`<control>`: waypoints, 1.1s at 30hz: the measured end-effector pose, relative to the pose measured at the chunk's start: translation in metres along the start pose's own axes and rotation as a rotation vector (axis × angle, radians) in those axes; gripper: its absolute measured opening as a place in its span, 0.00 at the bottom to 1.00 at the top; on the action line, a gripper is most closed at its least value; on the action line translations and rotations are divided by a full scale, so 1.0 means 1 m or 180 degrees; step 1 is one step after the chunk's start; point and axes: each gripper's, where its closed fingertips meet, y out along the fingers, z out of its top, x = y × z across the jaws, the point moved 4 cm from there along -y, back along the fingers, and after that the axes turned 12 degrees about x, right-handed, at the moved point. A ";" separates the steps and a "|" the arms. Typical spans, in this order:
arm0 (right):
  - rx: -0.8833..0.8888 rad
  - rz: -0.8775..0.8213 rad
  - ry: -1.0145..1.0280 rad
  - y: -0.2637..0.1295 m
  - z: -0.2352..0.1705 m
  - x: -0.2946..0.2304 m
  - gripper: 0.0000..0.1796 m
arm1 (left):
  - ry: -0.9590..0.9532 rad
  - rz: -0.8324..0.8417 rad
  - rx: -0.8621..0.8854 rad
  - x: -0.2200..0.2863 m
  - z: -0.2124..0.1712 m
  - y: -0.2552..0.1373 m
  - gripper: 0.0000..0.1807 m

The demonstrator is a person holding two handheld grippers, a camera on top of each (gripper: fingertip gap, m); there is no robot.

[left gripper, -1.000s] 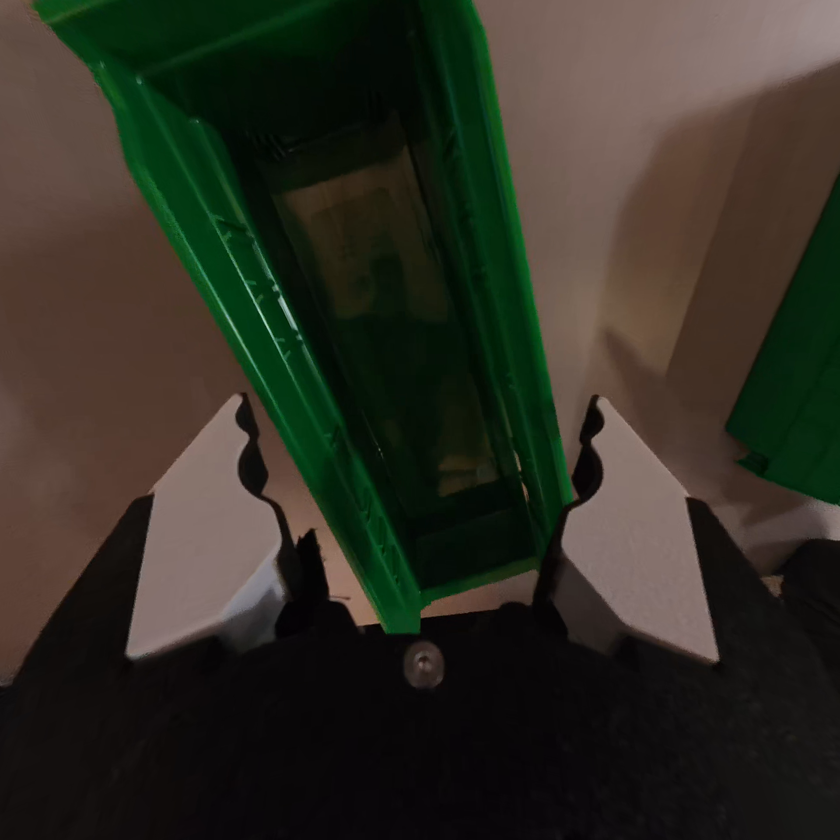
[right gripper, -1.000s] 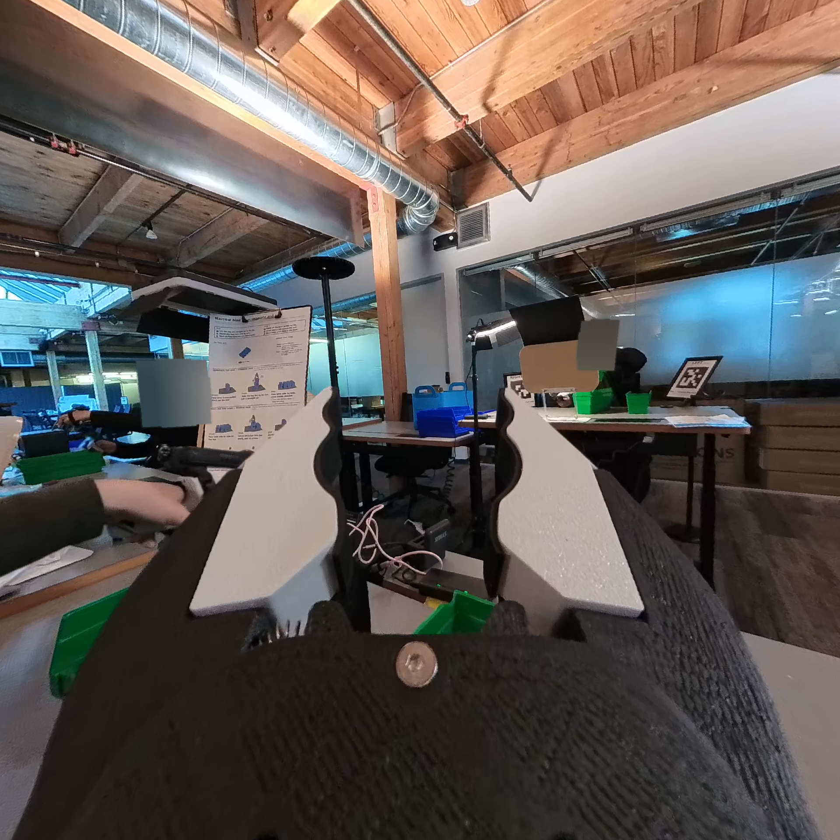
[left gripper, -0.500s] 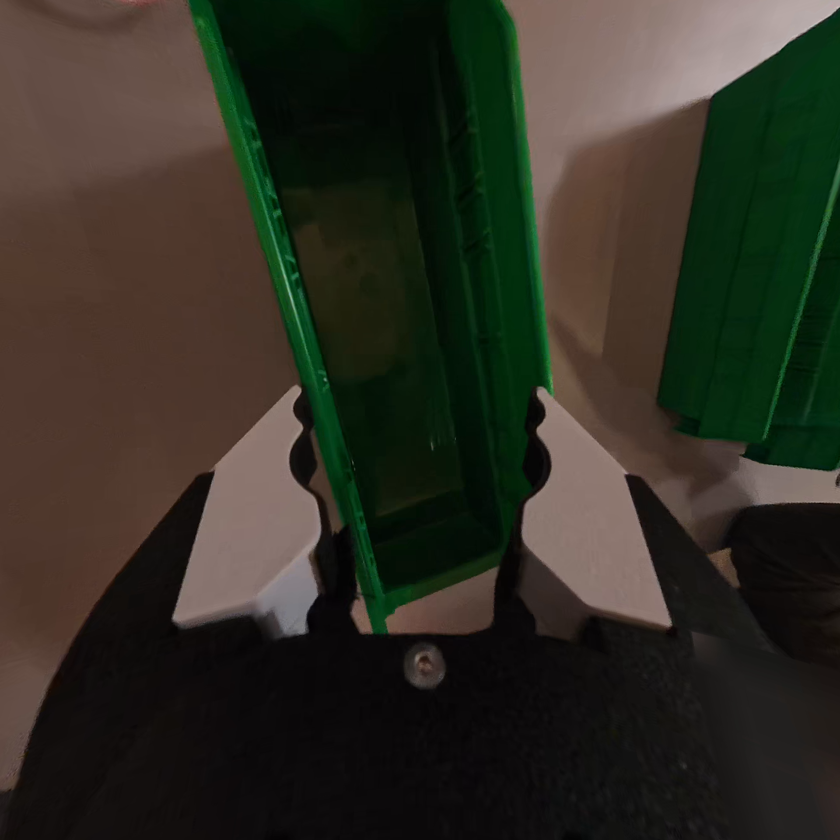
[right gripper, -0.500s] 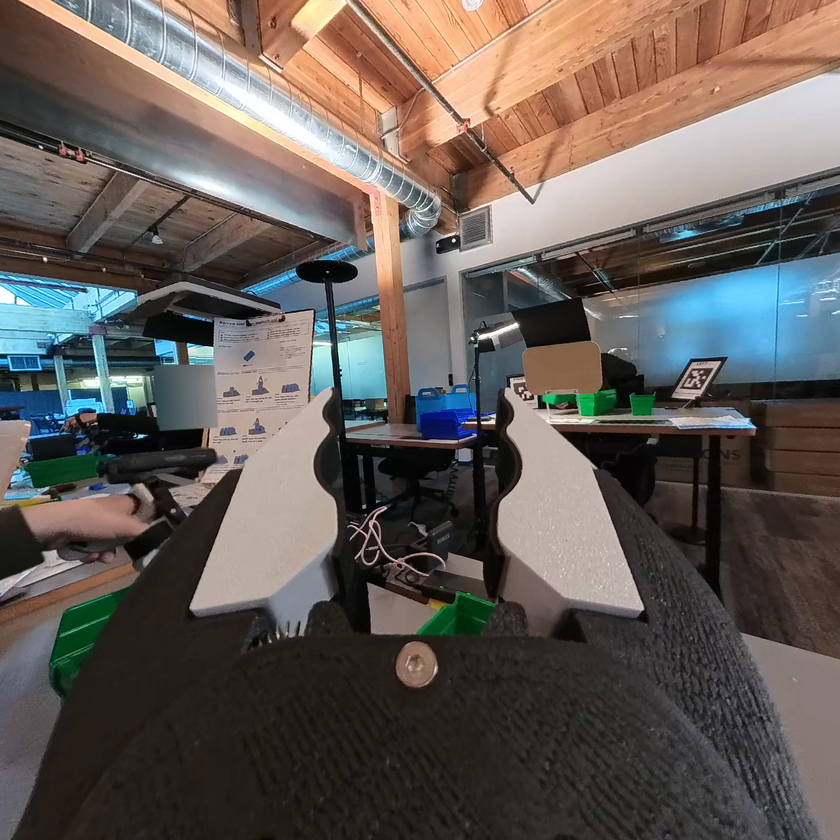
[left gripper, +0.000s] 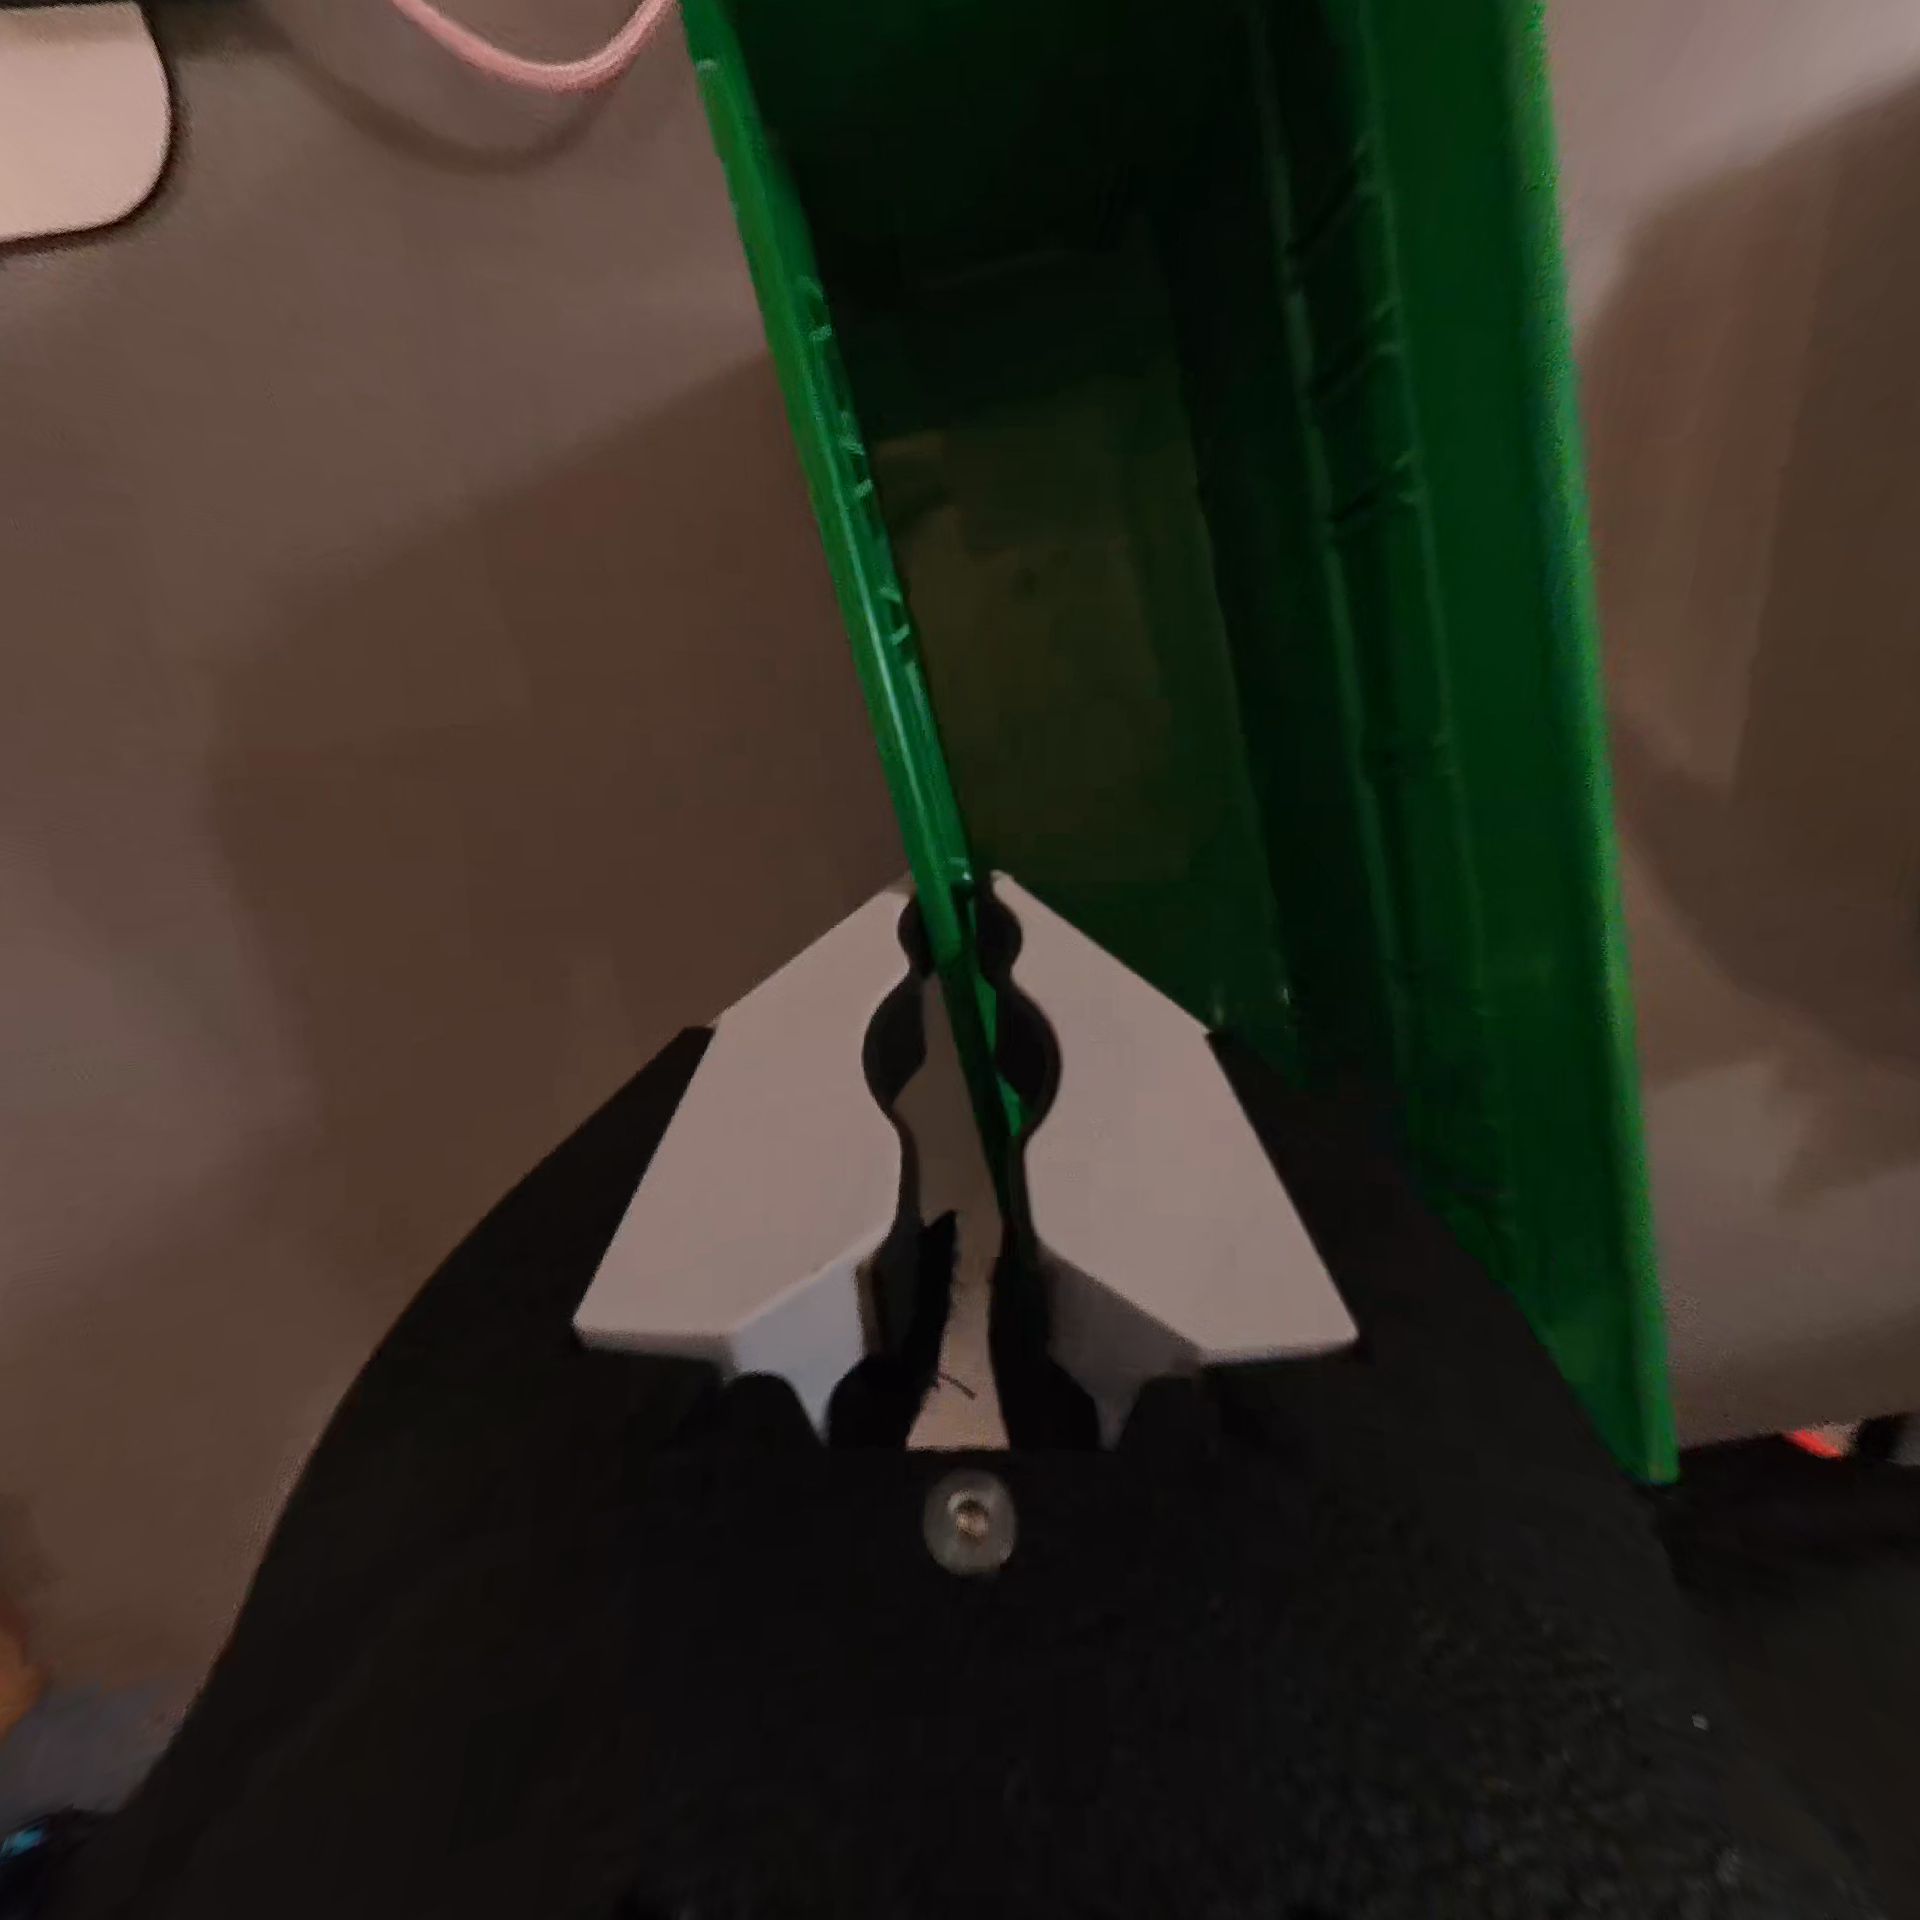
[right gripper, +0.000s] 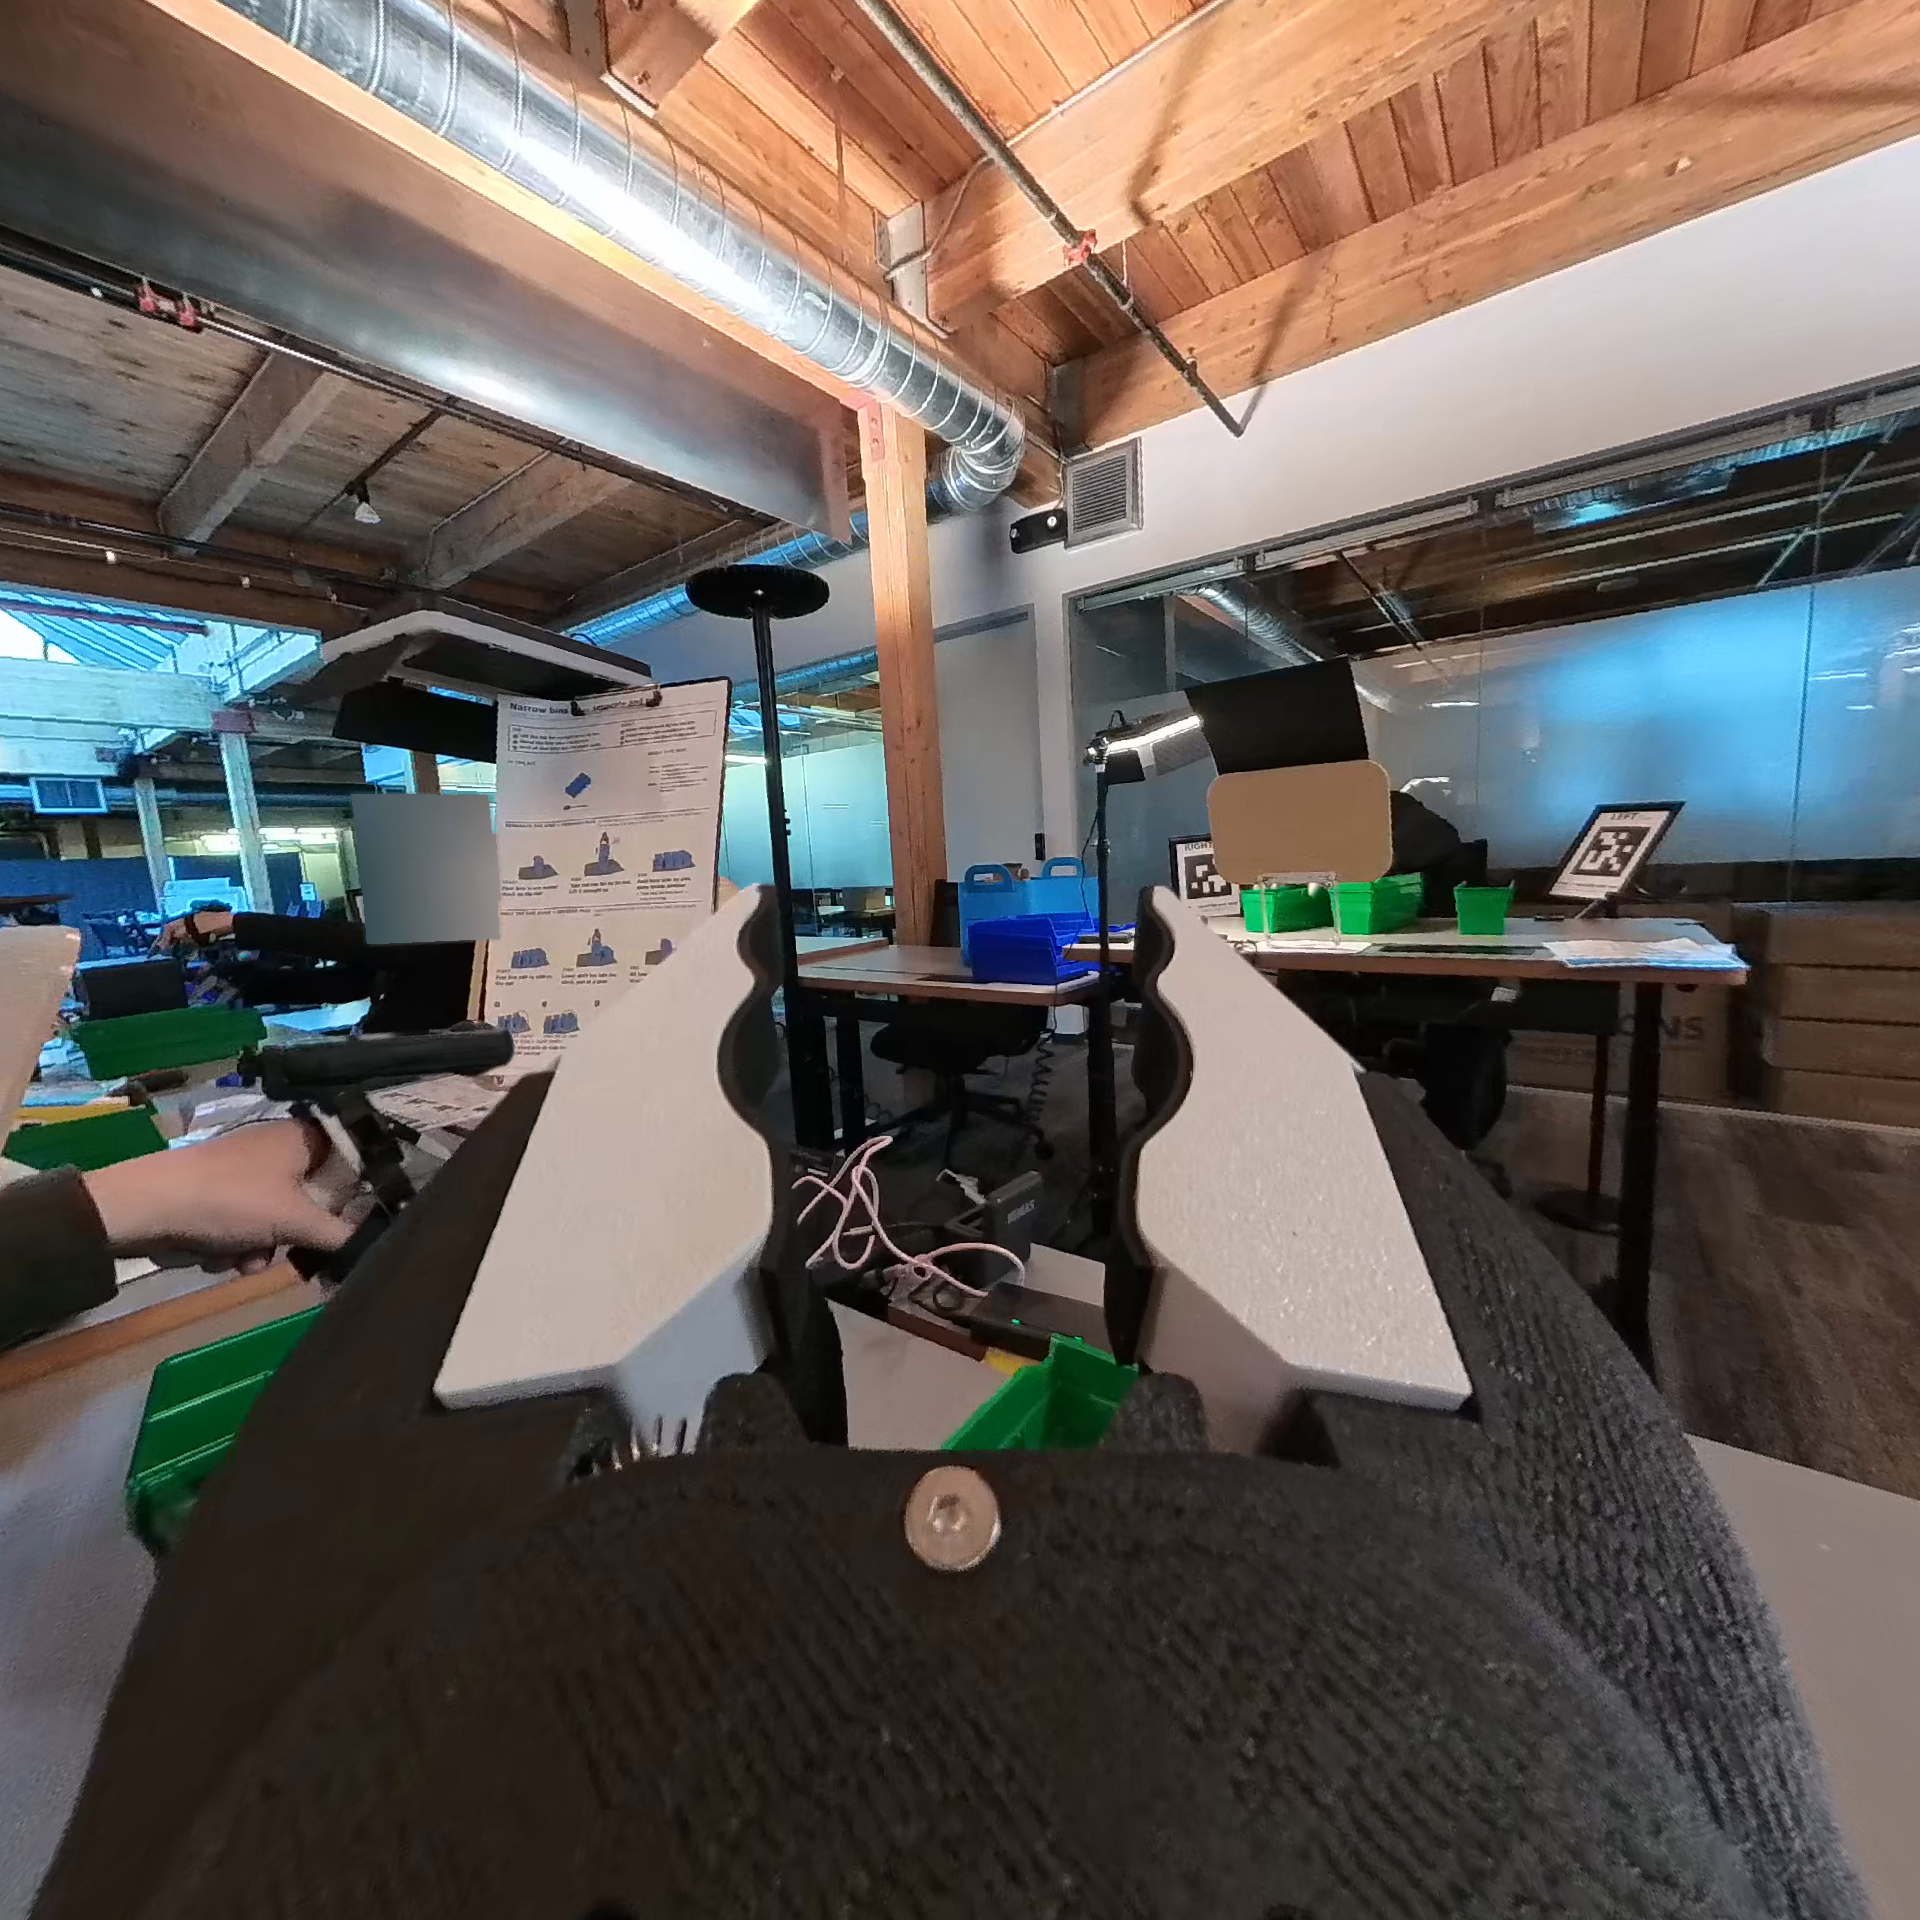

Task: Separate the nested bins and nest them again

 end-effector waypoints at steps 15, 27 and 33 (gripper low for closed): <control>-0.0057 0.0035 -0.0015 0.002 -0.004 -0.004 0.38 | -0.0396 -0.0607 0.0871 -0.002 0.011 -0.006 0.01; -0.0161 0.0084 -0.0034 0.005 -0.011 -0.008 0.37 | -0.0249 -0.0455 0.0827 0.001 0.004 0.011 0.01; -0.0185 0.0094 -0.0023 0.006 -0.012 -0.009 0.37 | -0.0043 -0.0323 0.0964 0.003 0.002 0.014 0.01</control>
